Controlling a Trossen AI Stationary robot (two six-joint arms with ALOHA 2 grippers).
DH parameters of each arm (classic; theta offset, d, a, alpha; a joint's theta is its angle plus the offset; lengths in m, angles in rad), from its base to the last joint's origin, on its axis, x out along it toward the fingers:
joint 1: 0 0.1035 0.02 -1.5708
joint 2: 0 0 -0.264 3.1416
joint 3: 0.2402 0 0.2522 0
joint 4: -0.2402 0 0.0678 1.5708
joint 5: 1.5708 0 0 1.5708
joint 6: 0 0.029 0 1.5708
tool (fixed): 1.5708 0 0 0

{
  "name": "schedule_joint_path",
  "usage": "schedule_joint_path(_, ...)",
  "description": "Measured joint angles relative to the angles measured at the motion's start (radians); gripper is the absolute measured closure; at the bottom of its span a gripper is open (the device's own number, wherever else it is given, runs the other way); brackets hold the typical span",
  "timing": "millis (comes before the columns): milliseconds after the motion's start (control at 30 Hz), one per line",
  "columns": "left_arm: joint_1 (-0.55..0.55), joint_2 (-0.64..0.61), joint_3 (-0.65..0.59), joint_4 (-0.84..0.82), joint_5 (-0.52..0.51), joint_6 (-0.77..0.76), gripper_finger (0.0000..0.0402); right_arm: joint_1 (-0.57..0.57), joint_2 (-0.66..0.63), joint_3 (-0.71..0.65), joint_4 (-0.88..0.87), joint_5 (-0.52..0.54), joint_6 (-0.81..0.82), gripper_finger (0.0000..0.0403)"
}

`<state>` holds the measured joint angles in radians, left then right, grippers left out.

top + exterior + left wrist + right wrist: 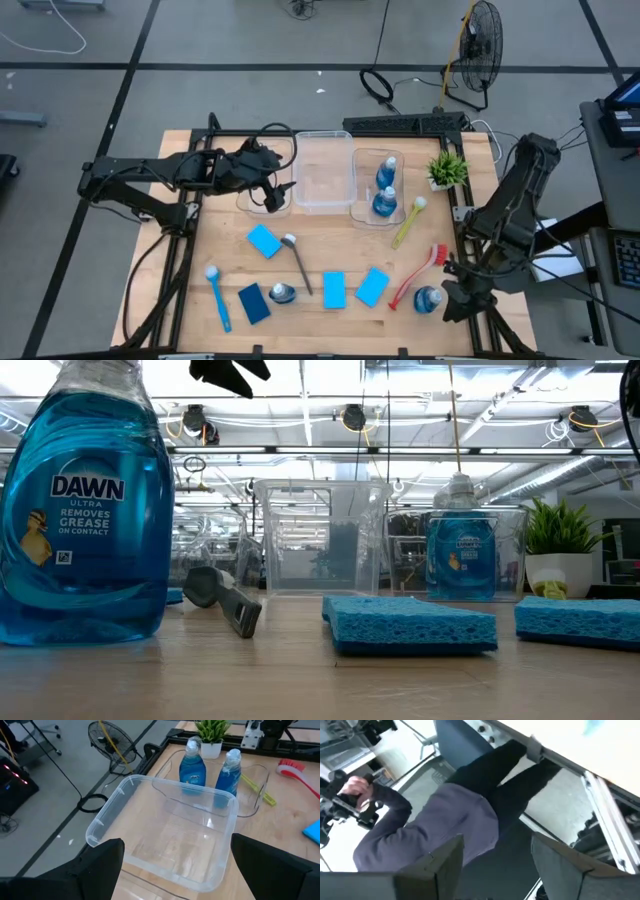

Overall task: Pick & Place Kitchen Sink Supplies
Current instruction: Put the blue dishwashing liquid bottle into the right transparent bin

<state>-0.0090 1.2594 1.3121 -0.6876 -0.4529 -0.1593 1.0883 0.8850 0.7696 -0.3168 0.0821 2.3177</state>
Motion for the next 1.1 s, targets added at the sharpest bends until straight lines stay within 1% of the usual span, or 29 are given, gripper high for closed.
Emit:
schedule_joint_path(67,0.0,0.0,0.0,0.0,0.006,0.0,0.0036,0.0,0.0,0.0,-0.002,0.007,-0.006,0.0183)
schedule_joint_path(167,0.0,0.0,0.0,0.001,0.007,0.0,0.0036,0.0,0.002,0.0,-0.009,0.105,0.022,0.0181)
schedule_joint_path(233,0.0,0.0,0.0,0.002,0.007,0.0,0.0036,0.0,0.002,0.001,-0.012,0.172,0.008,0.0181)
schedule_joint_path(333,0.0,0.0,0.0,0.002,0.007,0.0,0.0036,-0.001,0.013,0.03,-0.077,0.205,-0.002,0.0184)
schedule_joint_path(467,0.0,0.0,0.0,0.002,0.007,0.0,0.0036,0.0,0.042,0.126,-0.261,0.202,0.001,0.0185)
schedule_joint_path(600,0.0,0.0,0.0,0.002,0.007,0.0,0.0036,-0.001,0.071,0.261,-0.445,0.199,0.018,0.0181)
schedule_joint_path(733,0.0,0.0,0.0,0.002,0.007,0.0,0.0036,-0.006,0.13,0.353,-0.618,0.084,0.066,0.0183)
schedule_joint_path(800,0.0,0.0,0.0,0.002,0.007,0.0,0.0036,-0.016,0.162,0.361,-0.632,0.045,0.076,0.0185)
schedule_joint_path(967,0.0,0.0,0.0,0.003,0.007,-0.001,0.0036,-0.038,0.234,0.361,-0.628,0.078,0.054,0.0183)
schedule_joint_path(1100,0.002,0.0,0.0,0.003,0.007,-0.001,0.0036,-0.059,0.282,0.362,-0.627,0.076,0.043,0.0181)
